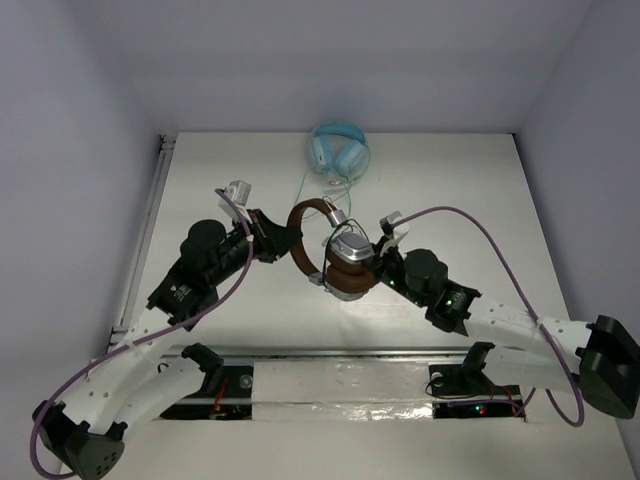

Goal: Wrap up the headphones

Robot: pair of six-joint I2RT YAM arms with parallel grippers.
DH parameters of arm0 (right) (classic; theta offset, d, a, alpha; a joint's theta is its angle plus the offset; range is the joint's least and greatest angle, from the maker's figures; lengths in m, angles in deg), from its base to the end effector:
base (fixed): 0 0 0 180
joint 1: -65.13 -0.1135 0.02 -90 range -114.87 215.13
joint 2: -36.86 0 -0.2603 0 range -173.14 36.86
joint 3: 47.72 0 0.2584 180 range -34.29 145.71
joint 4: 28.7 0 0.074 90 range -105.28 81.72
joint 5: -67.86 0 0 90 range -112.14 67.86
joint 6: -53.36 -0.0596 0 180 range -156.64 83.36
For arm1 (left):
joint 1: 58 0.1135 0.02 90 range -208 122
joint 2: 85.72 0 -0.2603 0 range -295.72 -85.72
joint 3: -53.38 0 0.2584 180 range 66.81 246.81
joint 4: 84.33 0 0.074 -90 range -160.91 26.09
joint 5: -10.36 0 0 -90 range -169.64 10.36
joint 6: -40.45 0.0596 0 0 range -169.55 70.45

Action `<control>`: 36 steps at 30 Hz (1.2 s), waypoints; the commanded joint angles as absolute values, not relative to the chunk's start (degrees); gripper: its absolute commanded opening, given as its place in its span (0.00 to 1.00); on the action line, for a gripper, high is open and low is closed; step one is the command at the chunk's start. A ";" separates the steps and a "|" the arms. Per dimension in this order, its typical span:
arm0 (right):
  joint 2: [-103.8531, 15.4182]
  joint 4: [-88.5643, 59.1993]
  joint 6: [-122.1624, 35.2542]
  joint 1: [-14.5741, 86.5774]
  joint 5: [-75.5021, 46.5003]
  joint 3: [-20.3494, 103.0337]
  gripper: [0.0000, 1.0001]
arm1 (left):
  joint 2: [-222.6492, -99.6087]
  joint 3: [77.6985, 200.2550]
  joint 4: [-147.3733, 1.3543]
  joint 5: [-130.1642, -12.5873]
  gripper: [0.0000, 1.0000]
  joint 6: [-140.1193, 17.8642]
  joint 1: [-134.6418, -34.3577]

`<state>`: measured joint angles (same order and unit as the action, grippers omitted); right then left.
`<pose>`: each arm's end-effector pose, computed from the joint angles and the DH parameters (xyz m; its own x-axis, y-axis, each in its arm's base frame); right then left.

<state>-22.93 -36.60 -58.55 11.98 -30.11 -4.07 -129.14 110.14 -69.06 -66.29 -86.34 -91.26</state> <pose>0.1679 0.2102 0.2476 -0.3447 0.1562 -0.9256 -0.6268 0.6957 0.3509 0.1716 -0.1290 0.3476 -0.4577 -0.3967 -0.7957 0.5650 0.5613 -0.6048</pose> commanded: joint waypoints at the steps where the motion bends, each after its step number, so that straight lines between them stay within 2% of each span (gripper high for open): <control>1: -24.13 -44.72 -59.40 12.48 -29.00 -4.41 0.35 | -128.61 115.14 -77.14 -65.31 0.00 -89.54 -90.70; 7: -28.26 -45.95 -59.75 12.48 -30.93 -5.37 0.35 | -129.76 117.52 -78.02 -66.98 0.00 -90.33 -90.70; 13: -27.21 -47.62 -60.11 12.48 -31.02 -6.43 0.34 | -130.20 118.31 -79.52 -67.42 0.00 -91.29 -90.70; 21: -27.47 -45.61 -65.46 12.48 -31.90 -8.10 0.33 | -130.46 118.58 -81.10 -73.74 0.00 -94.89 -90.17; 24: -28.70 -46.73 -68.18 12.48 -29.62 -8.80 0.26 | -131.33 118.05 -83.38 -75.24 0.00 -96.92 -90.17; 25: -28.96 -46.66 -68.71 12.48 -28.83 -8.80 0.08 | -131.60 117.53 -84.17 -75.33 0.00 -97.36 -90.17; 26: -29.14 -46.22 -68.98 12.48 -28.47 -8.54 0.02 | -131.78 117.17 -85.31 -76.20 0.00 -97.80 -90.17; 36: -29.93 -41.73 -73.02 10.38 -28.47 -8.01 0.00 | -132.56 111.90 -88.75 -93.42 0.00 -101.49 -90.17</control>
